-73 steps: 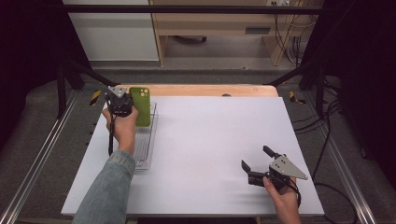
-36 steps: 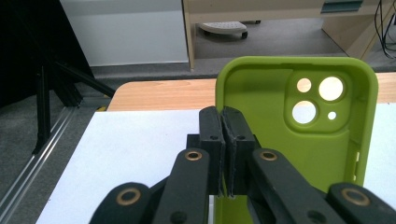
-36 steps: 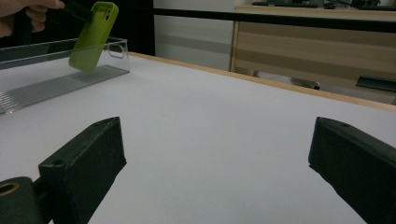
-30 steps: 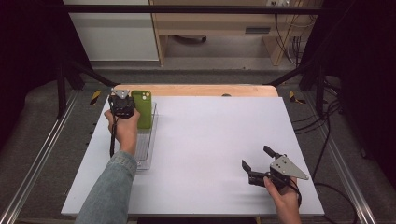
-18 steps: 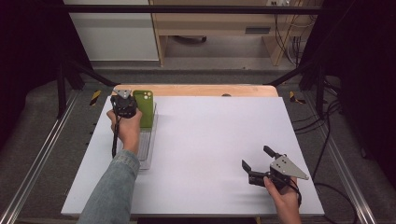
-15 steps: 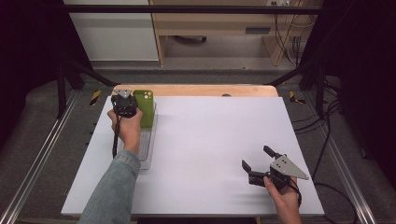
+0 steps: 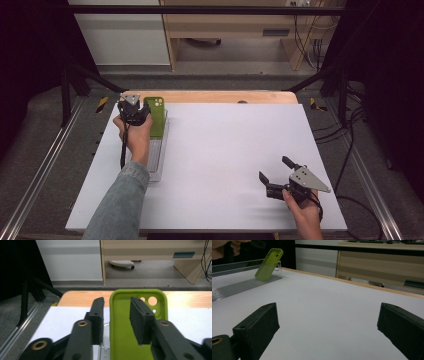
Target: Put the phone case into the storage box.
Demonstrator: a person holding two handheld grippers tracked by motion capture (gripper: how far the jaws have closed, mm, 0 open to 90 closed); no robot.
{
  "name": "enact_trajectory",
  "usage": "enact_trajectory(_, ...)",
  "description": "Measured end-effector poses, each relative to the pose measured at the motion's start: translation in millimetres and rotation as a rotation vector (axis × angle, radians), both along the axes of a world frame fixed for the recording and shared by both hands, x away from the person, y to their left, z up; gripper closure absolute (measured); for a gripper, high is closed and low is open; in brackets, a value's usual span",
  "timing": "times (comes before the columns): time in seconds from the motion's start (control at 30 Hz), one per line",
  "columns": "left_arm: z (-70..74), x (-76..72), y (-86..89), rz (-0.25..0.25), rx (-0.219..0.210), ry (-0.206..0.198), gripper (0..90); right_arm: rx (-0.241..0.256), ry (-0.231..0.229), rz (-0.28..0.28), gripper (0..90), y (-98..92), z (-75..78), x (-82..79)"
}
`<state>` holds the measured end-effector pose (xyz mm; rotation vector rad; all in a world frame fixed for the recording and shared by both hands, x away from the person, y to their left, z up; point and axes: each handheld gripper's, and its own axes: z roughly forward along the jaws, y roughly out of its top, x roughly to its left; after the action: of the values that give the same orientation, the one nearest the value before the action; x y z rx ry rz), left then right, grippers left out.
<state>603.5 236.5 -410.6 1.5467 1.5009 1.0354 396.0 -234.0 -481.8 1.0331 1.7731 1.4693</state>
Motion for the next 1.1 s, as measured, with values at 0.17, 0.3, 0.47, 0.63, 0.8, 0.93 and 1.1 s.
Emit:
enact_trajectory(0.17,5.2,-6.4,-0.5,-0.026,-0.005,-0.006,49.2,-0.003,0.001,0.0,3.8,1.2,0.0,-0.3)
enact_trajectory(0.3,7.1,-10.1,-4.4,-0.059,-0.003,-0.009,43.3,-0.004,0.002,0.0,3.7,1.5,0.0,-0.2)
enact_trajectory(0.47,8.2,-13.0,-8.7,-0.106,0.02,0.01,37.4,-0.005,0.003,0.002,3.7,1.7,0.2,-0.3)
enact_trajectory(0.63,8.7,-14.3,-11.2,-0.13,0.023,0.003,33.3,-0.008,0.004,0.001,3.7,0.7,-0.2,0.6)
enact_trajectory(0.8,6.2,-13.4,-13.4,-0.146,0.035,0.013,29.4,-0.006,0.004,-0.001,3.7,0.0,0.1,0.3)
enact_trajectory(0.93,5.5,-13.0,-14.0,-0.173,0.026,0.006,25.2,-0.007,0.004,-0.002,3.7,-0.1,-0.1,0.7)
enact_trajectory(1.1,3.6,-12.5,-15.2,-0.222,0.015,0.011,15.8,-0.01,0.005,0.001,3.7,0.5,-0.3,0.7)
